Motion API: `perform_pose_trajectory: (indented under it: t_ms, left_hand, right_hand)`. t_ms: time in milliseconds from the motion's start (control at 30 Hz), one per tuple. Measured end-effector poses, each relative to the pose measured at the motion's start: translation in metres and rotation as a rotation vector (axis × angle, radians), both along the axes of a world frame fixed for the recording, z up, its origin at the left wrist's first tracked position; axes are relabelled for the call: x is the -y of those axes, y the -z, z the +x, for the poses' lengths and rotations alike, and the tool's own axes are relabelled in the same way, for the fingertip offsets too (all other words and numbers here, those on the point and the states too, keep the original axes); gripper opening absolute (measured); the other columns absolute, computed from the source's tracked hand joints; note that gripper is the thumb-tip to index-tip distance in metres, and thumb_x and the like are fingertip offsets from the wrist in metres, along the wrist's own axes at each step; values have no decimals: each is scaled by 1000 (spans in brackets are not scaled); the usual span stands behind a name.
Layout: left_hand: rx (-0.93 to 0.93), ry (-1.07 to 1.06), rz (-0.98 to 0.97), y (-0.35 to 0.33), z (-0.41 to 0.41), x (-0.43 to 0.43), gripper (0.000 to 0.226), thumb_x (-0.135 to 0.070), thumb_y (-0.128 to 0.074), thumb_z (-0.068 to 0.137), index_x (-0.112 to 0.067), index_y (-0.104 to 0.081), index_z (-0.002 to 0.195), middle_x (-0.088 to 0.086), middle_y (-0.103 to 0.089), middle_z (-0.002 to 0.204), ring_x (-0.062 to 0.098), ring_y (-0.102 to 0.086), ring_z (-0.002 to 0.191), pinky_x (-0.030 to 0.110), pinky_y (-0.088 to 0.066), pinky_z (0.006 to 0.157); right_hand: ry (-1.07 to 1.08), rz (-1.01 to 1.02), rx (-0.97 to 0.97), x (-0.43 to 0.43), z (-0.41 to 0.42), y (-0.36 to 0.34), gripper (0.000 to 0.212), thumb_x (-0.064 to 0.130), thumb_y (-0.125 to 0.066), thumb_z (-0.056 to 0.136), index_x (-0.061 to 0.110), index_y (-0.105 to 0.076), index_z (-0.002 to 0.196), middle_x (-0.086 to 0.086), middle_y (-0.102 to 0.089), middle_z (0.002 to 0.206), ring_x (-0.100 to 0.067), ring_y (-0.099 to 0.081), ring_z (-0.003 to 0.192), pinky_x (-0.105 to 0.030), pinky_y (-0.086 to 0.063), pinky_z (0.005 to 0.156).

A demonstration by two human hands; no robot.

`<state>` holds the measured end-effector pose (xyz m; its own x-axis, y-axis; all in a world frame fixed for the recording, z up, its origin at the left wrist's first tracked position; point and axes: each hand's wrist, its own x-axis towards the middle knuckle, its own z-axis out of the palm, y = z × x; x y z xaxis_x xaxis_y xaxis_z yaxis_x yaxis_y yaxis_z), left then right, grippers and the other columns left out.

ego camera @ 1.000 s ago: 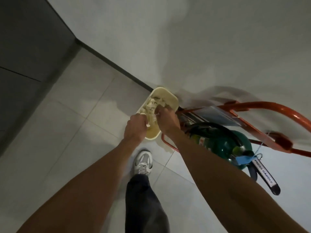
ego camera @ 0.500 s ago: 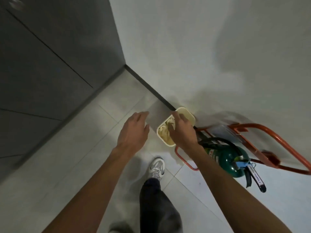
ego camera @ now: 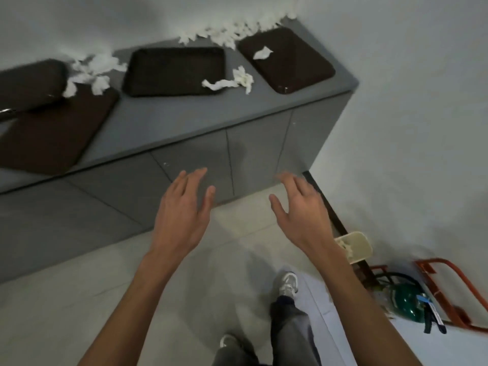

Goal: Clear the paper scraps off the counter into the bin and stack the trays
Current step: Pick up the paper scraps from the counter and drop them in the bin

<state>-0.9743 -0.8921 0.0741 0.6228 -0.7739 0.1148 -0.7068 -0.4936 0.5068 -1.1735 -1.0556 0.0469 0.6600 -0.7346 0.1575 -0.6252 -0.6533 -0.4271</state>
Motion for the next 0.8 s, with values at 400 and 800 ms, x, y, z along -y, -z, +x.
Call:
perform_pose_trajectory:
  t_ms: [400, 800]
  left_hand:
    - [-67, -593, -151, -51, 142, -292, 43, -44, -44, 107, -27, -50, 146, 0, -59, 144, 24, -52, 135, 36, -39, 111]
    - [-181, -933, -82, -10, 360, -412, 35, -42, -48, 106, -26, -59, 135, -6, -65, 135, 19, -58, 127, 33, -43, 106]
  right_hand:
    - [-485, 51, 110, -203, 235, -74, 48, 44, -54, 107, 28, -51, 152, 6, -50, 159, -19, -41, 151, -46, -37, 123]
    - [-714, 149, 156, -292, 529, -41, 39, 35, -60, 105, 24, -60, 142, 5, -60, 146, -16, -56, 135, -42, -50, 111]
